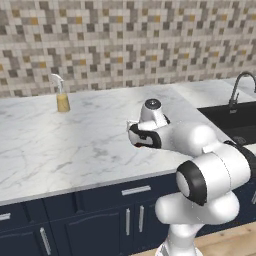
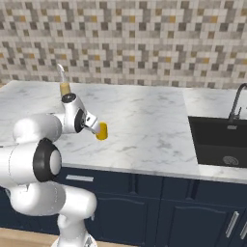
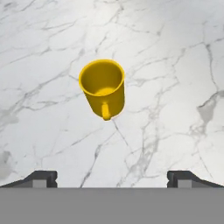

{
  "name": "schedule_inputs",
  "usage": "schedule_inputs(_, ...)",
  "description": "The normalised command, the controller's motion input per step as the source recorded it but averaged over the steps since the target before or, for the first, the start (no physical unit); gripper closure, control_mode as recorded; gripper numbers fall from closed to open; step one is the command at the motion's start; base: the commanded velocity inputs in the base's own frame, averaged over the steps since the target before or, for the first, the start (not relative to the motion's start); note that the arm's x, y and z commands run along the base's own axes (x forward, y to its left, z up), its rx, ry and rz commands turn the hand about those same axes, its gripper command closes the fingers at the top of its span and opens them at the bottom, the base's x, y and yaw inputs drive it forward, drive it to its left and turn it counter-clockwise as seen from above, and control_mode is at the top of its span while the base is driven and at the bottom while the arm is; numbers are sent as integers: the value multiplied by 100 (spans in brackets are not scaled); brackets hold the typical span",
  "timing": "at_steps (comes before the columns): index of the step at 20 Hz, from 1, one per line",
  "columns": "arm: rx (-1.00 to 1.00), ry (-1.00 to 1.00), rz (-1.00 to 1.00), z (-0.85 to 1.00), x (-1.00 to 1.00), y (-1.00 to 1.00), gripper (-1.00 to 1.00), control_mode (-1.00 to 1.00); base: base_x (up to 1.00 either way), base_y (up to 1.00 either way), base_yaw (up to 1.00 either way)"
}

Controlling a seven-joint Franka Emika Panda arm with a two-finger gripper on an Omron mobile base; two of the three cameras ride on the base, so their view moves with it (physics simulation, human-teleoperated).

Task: Move the mug from next to the sink to the open cabinet. Then, move the bowl with the pear to the fridge to clear the area for faucet cleaning.

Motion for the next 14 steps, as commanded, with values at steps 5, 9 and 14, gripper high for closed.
schedule_inputs(5, -4, 1, 0, -37, 26, -8, -100, -100, 0, 0, 0)
schedule_inputs(9, 0, 3, 0, -11, 21, -1, -100, -100, 0, 0, 0)
schedule_inputs(14, 0, 1, 0, 0, 29, 0, -100, -100, 0, 0, 0)
